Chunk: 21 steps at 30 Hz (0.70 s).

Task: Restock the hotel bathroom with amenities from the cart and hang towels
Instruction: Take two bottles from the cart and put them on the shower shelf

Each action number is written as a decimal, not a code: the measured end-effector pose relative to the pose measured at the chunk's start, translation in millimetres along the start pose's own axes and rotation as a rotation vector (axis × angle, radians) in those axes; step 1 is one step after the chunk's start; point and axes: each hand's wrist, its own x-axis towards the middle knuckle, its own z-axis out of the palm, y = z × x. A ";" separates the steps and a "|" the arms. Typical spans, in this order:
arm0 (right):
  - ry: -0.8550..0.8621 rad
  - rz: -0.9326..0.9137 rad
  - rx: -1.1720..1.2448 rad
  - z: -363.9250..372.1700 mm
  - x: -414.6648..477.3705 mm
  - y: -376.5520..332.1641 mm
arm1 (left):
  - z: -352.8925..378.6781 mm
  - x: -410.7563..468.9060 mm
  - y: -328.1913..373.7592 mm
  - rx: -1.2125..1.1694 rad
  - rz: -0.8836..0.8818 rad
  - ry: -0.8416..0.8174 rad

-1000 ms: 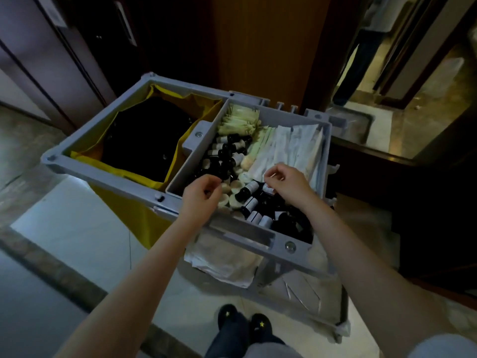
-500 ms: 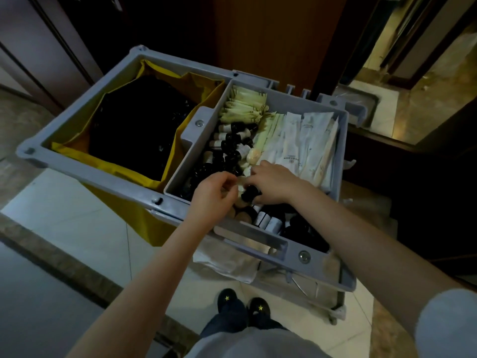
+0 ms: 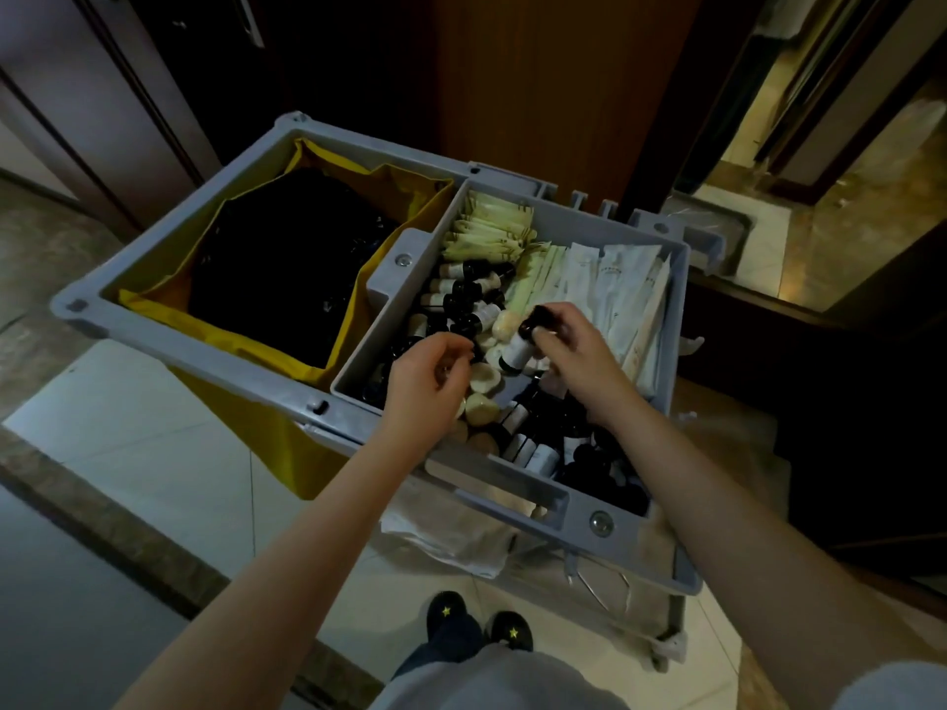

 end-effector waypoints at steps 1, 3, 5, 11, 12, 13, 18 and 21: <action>0.020 0.070 0.194 -2.9 -3.5 -1.9 | 1.1 1.4 4.6 -0.025 -0.017 -0.010; -0.012 0.140 0.513 -8.3 -8.7 -4.5 | 3.0 4.9 15.5 -0.110 -0.124 -0.082; -0.086 0.151 0.682 -13.2 -13.2 -9.4 | 5.4 9.7 25.9 -0.336 -0.340 -0.255; -0.269 0.098 0.760 -18.2 -24.3 -17.8 | 0.7 10.3 40.1 -0.920 -0.650 -0.594; -0.289 0.102 0.750 -18.5 -25.3 -18.5 | -0.7 8.2 39.5 -0.900 -0.609 -0.606; -0.304 0.104 0.729 -18.7 -25.7 -19.4 | -2.1 6.5 39.0 -0.866 -0.576 -0.607; -0.215 0.030 0.306 -16.7 -24.9 -23.8 | -5.7 1.1 34.0 -0.607 -0.476 -0.547; -0.163 -0.018 0.169 -11.2 -24.5 -29.8 | -7.0 -2.9 35.5 -0.487 -0.449 -0.528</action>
